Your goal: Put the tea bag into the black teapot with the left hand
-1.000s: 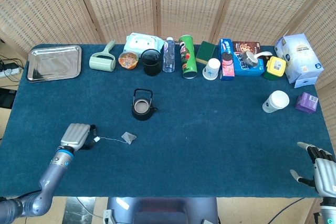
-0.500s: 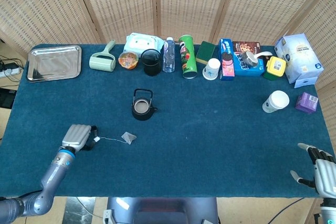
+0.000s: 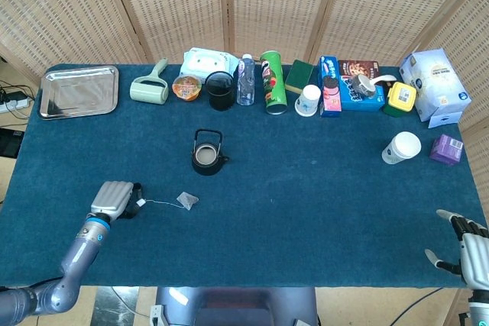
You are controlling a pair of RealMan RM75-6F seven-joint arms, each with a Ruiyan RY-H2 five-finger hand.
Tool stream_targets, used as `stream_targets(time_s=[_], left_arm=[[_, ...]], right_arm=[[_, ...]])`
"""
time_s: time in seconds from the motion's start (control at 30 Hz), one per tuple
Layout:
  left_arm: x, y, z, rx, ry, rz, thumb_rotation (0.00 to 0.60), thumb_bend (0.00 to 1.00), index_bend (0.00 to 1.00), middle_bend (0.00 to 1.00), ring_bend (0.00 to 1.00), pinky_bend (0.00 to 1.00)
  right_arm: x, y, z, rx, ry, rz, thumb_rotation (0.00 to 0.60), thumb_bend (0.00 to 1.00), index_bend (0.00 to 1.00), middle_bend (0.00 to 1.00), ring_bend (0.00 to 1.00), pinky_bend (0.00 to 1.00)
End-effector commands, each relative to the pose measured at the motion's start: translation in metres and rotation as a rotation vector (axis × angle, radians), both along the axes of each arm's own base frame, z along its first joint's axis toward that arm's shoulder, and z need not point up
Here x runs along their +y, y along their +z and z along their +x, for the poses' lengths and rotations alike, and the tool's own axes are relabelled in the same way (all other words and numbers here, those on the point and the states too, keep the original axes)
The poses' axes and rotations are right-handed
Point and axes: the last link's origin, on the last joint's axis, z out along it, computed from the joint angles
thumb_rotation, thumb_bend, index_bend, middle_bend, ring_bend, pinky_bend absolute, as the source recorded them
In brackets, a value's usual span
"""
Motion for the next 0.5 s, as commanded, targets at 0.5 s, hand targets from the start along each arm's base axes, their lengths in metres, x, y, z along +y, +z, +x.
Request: stream_targets(time_s=[0.5], left_arm=[[0.0002,-0.0026,0.0008,0.007,0.01,0.004,0.6,0.4,0.48,1.0,1.0,0.94]], right_arm=[[0.0013,0.0008,-0.0023,-0.005,-0.008,0.001,0.6,0.24,0.22,0.28,0.27,0.22]])
